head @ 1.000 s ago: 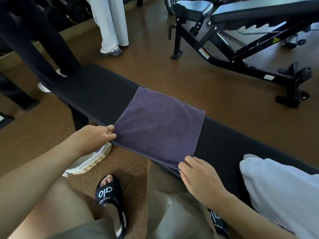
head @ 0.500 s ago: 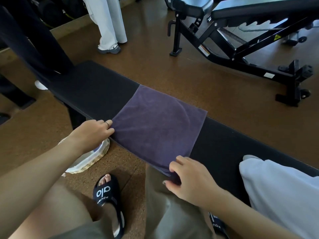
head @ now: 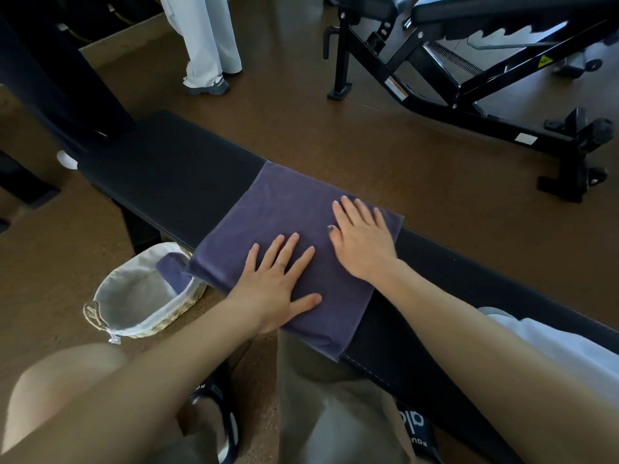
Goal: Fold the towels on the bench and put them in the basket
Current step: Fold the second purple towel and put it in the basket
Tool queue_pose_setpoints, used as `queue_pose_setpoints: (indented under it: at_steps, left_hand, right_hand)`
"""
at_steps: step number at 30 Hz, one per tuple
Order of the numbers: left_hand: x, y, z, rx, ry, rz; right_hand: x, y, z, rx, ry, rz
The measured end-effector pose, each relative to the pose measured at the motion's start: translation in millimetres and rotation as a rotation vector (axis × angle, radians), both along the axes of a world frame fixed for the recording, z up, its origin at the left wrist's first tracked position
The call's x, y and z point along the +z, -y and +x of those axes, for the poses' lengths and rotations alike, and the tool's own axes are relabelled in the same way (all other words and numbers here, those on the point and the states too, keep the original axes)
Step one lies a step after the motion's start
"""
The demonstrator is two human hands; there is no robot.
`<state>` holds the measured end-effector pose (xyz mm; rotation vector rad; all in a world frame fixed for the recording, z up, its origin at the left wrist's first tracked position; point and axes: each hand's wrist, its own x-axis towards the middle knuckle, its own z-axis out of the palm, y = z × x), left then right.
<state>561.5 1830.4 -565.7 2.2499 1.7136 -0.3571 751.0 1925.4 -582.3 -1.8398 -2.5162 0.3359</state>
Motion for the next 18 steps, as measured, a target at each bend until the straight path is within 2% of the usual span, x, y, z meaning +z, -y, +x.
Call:
queue_pose_setpoints:
  at_steps: [3,7,9,12,15,18]
  left_hand:
    - [-13,4,-11,-0.030,-0.010,0.037]
    - [-13,3,-9,-0.035,-0.001,0.040]
    - [-9,3,-7,-0.026,-0.011,0.027]
    - [6,11,6,-0.023,-0.014,0.060]
    - [17,35,30,-0.160,0.036,0.118]
    - [10,61,50,-0.348,0.004,0.211]
  right_hand:
    - [-1,-10,41,-0.154,0.011,-0.051]
    - [10,-24,72,-0.317,-0.014,-0.230]
    - [15,-29,75,-0.390,-0.103,-0.287]
    - [21,-35,76,-0.481,-0.340,-0.308]
    - [26,-42,78,-0.537,-0.504,-0.262]
    - [31,-48,81,-0.574,-0.562,-0.220]
